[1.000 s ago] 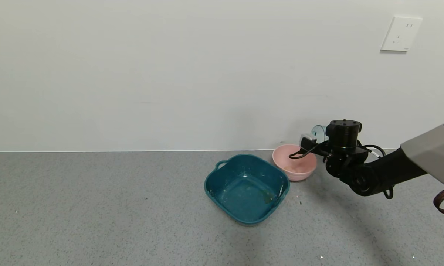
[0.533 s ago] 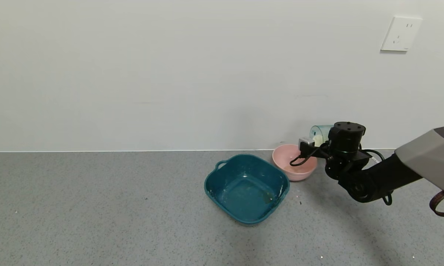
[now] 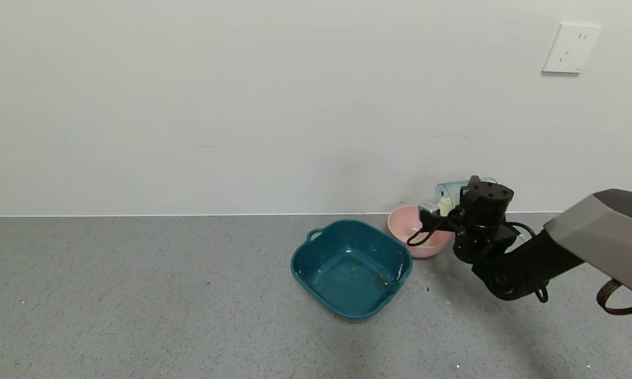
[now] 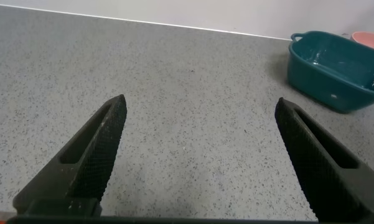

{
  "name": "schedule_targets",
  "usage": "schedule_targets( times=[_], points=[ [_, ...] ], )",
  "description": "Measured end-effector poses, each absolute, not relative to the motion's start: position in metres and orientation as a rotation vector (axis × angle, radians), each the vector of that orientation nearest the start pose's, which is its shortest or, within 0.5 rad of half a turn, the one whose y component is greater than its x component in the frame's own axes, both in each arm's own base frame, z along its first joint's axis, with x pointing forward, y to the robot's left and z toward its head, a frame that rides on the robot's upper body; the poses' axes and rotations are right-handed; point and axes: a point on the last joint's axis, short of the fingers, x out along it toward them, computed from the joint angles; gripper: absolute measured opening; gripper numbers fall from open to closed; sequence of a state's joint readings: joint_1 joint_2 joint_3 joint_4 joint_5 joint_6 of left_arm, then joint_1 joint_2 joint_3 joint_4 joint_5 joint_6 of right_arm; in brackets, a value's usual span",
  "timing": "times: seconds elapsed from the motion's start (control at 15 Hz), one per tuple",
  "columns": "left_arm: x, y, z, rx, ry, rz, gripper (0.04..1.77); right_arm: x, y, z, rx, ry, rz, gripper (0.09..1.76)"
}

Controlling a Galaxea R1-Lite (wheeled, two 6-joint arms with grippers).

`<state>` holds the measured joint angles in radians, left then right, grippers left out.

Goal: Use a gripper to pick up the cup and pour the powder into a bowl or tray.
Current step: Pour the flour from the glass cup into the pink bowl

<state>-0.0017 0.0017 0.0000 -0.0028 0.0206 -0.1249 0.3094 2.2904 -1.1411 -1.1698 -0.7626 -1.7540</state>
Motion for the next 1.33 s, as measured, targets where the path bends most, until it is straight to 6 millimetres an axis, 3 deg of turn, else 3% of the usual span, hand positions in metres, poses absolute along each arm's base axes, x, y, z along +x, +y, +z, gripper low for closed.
schedule_targets(
  times=[0.4, 1.07, 1.33],
  points=[
    [-0.023, 0.001, 0.076, -0.125, -0.002, 0.019, 1.72, 0.413, 0.137, 0.094, -1.792, 0.366, -0.339, 1.32],
    [-0.023, 0.001, 0.076, -0.125, -0.002, 0.019, 1.72, 0.413, 0.137, 0.088, -1.867, 0.323, -0.426, 1.32],
    [-0.023, 0.001, 0.076, -0.125, -0.002, 0.019, 1.72, 0.413, 0.130, 0.096, -1.858, 0.329, -0.445, 1.32]
  ],
)
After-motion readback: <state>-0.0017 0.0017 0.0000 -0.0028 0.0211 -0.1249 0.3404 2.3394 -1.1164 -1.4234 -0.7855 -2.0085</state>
